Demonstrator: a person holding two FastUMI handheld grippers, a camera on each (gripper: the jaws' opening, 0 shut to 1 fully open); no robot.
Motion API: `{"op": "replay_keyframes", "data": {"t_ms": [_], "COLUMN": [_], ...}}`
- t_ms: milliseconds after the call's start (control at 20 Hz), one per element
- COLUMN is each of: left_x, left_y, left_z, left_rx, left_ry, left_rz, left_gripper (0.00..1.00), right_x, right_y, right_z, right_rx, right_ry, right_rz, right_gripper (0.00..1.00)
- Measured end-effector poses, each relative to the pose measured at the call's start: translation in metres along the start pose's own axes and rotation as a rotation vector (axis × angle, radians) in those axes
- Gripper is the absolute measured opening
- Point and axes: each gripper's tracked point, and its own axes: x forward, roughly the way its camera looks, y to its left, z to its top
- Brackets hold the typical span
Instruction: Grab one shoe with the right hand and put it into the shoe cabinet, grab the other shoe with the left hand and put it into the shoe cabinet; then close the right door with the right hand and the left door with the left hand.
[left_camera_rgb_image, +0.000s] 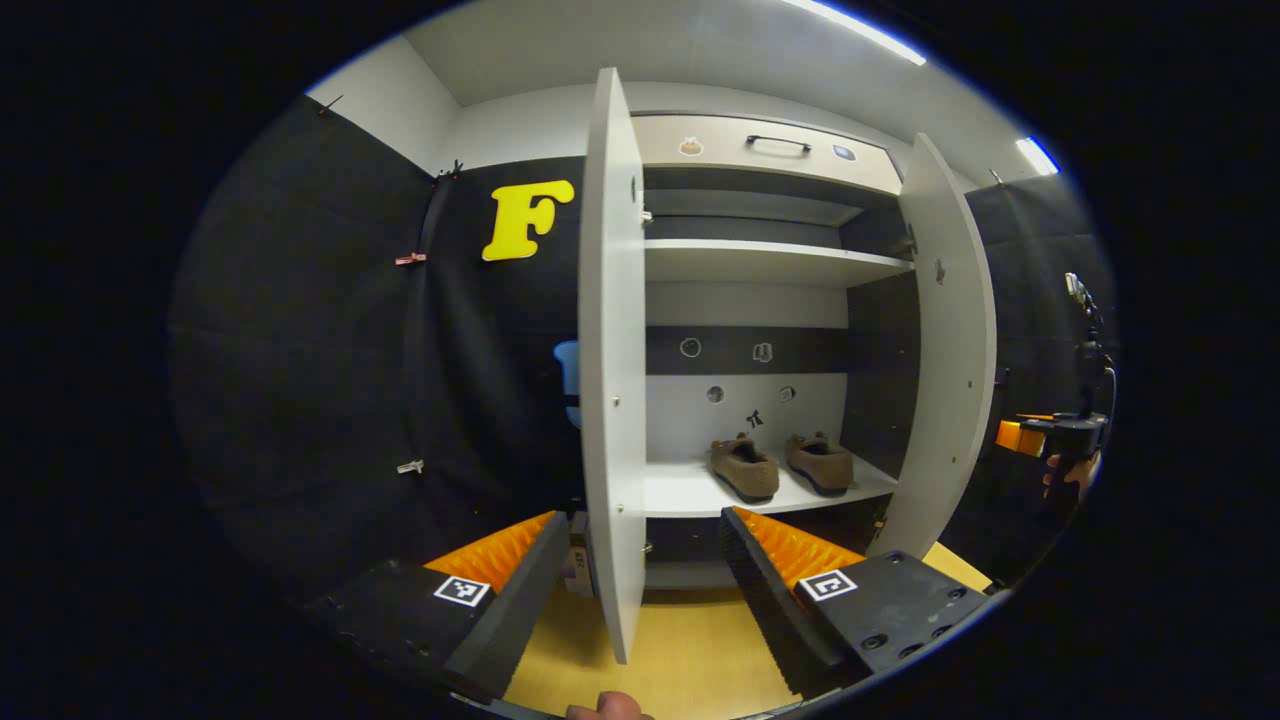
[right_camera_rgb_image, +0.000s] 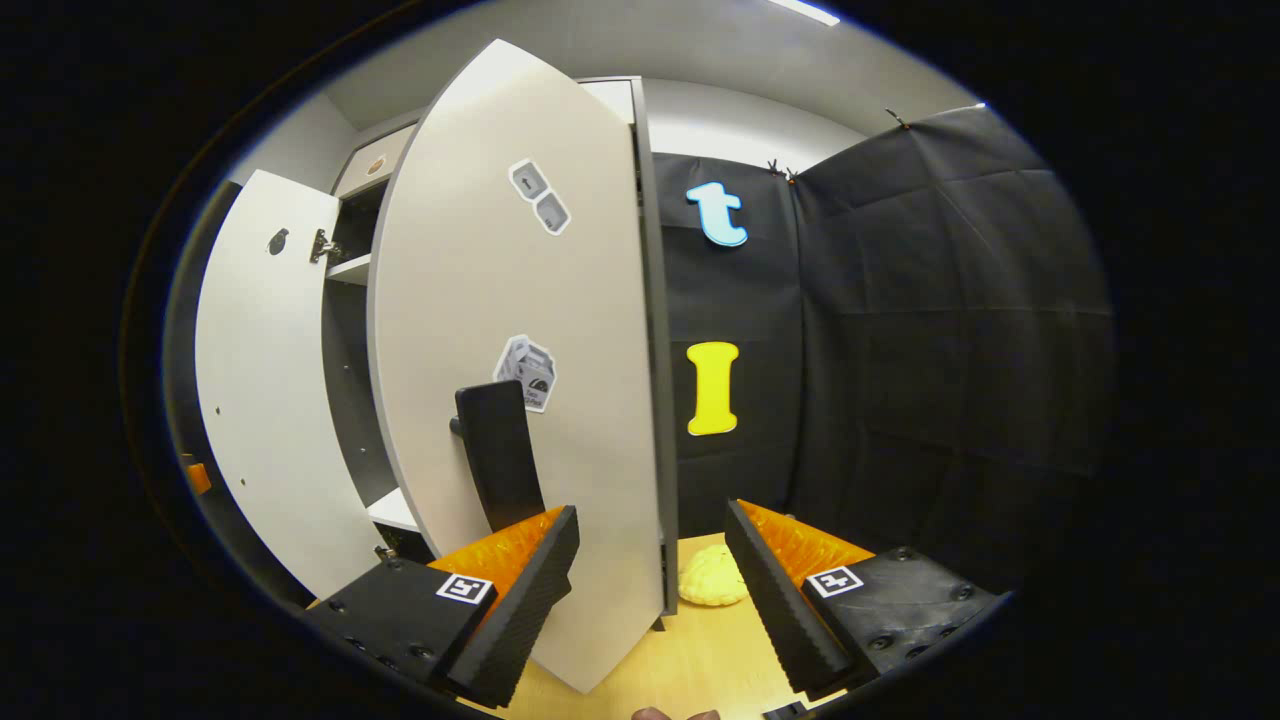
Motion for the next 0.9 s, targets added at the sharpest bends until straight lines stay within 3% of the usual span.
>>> {"op": "replay_keyframes", "data": {"t_ms": [200, 450, 900], "left_x": [0.013, 0.042, 0.088], "left_y": [0.047, 0.091, 0.099], "left_z": [-0.002, -0.003, -0.003], "left_rx": [0.007, -0.027, -0.043], "left_ry": [-0.007, -0.001, -0.024], "left_rz": [0.079, 0.123, 0.105], "left_gripper": [0.96, 0.97, 0.96], "right_x": [0.006, -0.009, -0.031], "right_y": [0.059, 0.094, 0.055], "right_z": [-0.02, -0.025, -0.016], "right_rx": [-0.032, -0.052, -0.058], "right_ry": [0.051, 0.049, 0.038], "right_rz": [0.121, 0.174, 0.093], "right_gripper": [0.98, 0.98, 0.98]}}
